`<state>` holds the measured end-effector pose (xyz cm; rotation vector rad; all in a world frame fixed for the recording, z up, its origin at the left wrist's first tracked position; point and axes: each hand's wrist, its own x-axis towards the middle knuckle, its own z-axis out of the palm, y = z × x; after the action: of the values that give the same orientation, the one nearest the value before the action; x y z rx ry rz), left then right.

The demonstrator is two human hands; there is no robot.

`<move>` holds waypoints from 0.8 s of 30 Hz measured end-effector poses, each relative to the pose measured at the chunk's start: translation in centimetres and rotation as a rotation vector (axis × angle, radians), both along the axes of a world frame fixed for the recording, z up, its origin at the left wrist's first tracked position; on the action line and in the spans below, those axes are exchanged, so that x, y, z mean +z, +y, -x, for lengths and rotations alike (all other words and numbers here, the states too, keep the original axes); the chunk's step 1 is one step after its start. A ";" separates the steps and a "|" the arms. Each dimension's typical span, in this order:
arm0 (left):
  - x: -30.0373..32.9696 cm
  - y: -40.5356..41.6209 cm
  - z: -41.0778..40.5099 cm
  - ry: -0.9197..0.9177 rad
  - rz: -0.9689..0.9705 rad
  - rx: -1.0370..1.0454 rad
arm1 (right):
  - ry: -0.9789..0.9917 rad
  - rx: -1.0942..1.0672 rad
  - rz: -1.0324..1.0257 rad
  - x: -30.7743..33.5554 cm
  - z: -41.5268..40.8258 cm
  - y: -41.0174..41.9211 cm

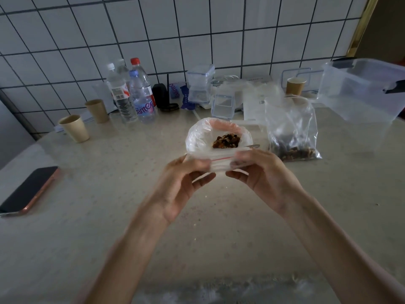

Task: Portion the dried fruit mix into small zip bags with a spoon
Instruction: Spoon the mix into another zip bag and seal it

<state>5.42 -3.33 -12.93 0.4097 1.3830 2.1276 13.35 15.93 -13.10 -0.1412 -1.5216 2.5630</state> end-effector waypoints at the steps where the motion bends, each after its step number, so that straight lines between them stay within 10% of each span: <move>1: -0.1 0.3 -0.1 0.107 0.092 0.082 | -0.005 -0.034 -0.088 -0.1 0.0 0.0; 7: -1.6 1.8 0.2 0.433 0.330 0.533 | -0.092 -0.355 -0.320 -0.7 0.3 -1.6; 12: -2.4 0.7 0.7 0.536 0.386 0.624 | -0.118 -0.481 -0.134 -0.8 0.7 -1.1; 24: -2.3 -0.4 0.1 -0.176 0.007 0.261 | -0.211 -0.419 -0.019 -1.7 0.3 -0.6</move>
<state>5.32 -3.69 -15.22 0.0363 1.4034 2.3023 13.04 15.38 -14.85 -0.6703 -1.3995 2.2531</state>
